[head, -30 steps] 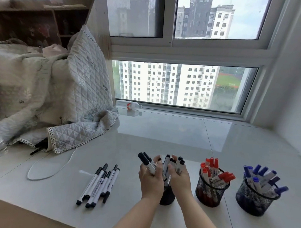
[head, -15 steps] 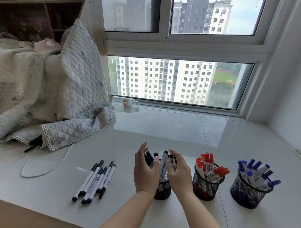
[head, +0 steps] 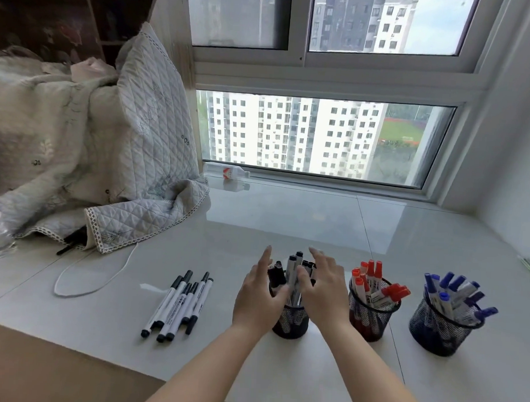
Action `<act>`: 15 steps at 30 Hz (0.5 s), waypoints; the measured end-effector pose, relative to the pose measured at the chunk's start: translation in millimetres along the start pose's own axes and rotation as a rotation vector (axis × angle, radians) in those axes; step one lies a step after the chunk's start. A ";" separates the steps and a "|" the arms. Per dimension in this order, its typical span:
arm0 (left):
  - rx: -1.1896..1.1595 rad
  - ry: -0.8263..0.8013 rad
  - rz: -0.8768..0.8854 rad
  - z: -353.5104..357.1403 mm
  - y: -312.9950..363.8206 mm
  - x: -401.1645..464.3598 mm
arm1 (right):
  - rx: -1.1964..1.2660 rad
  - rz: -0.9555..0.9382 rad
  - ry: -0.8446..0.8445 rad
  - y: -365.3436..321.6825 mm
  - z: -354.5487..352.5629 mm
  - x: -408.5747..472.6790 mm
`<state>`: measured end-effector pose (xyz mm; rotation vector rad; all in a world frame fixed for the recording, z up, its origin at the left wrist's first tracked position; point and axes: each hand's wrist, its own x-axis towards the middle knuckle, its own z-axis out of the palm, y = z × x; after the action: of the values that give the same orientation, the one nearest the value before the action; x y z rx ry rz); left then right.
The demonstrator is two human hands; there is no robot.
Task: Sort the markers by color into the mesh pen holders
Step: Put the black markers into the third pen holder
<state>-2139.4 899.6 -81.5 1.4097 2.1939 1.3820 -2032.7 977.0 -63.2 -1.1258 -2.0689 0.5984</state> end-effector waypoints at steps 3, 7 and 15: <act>-0.080 0.034 0.001 -13.6 -15.1 -7.8 | 0.004 -0.144 0.195 -21.7 1.8 -7.1; 0.041 0.160 -0.031 -42.4 -44.9 -17.5 | 0.026 -0.348 0.328 -57.9 18.8 -21.5; 0.393 0.189 -0.383 -103.3 -116.6 -16.5 | 0.122 -0.316 -0.169 -81.2 95.9 -43.2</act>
<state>-2262.7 811.4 -121.0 0.9027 2.7899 1.0237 -2132.0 891.8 -86.5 -0.6798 -2.2598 0.6689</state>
